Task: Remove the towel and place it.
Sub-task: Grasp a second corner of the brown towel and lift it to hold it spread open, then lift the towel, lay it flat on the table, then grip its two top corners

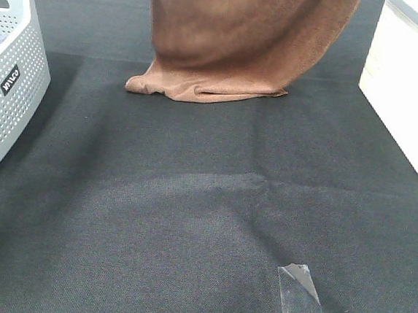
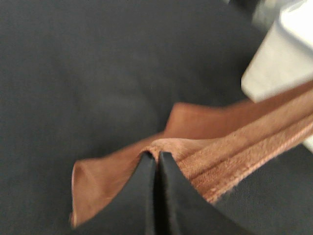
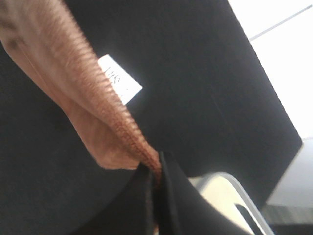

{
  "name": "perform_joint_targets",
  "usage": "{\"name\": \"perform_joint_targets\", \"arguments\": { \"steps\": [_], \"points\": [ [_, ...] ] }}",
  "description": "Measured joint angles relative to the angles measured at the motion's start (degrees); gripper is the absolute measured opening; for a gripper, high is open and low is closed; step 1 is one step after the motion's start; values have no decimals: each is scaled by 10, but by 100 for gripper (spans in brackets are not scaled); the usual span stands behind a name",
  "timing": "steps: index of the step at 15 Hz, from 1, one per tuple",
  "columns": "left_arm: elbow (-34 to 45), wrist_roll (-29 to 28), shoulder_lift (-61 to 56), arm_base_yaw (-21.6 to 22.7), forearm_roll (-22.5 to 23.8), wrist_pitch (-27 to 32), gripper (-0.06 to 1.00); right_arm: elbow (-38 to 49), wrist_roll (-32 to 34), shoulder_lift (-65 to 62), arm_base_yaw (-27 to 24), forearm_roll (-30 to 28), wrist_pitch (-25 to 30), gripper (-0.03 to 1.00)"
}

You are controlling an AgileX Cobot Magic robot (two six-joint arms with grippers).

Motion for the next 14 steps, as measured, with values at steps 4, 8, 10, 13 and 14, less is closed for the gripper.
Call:
{"name": "perform_joint_targets", "arguments": {
  "steps": [4, 8, 10, 13, 14],
  "points": [
    [7, 0, -45, 0, 28, 38, 0, 99, 48, -75, 1, 42, 7, 0],
    [101, -16, -107, -1, 38, 42, 0, 266, 29, -170, 1, 74, 6, 0],
    [221, -16, -160, -9, 38, 45, 0, 344, 26, -217, 1, 78, 5, 0],
    [423, -13, -286, -23, 34, 10, 0, 438, 17, -280, 1, 79, 5, 0],
    [537, -17, -363, -25, 27, -33, 0, 489, 11, -315, 2, 89, 5, 0]
  ]
}}
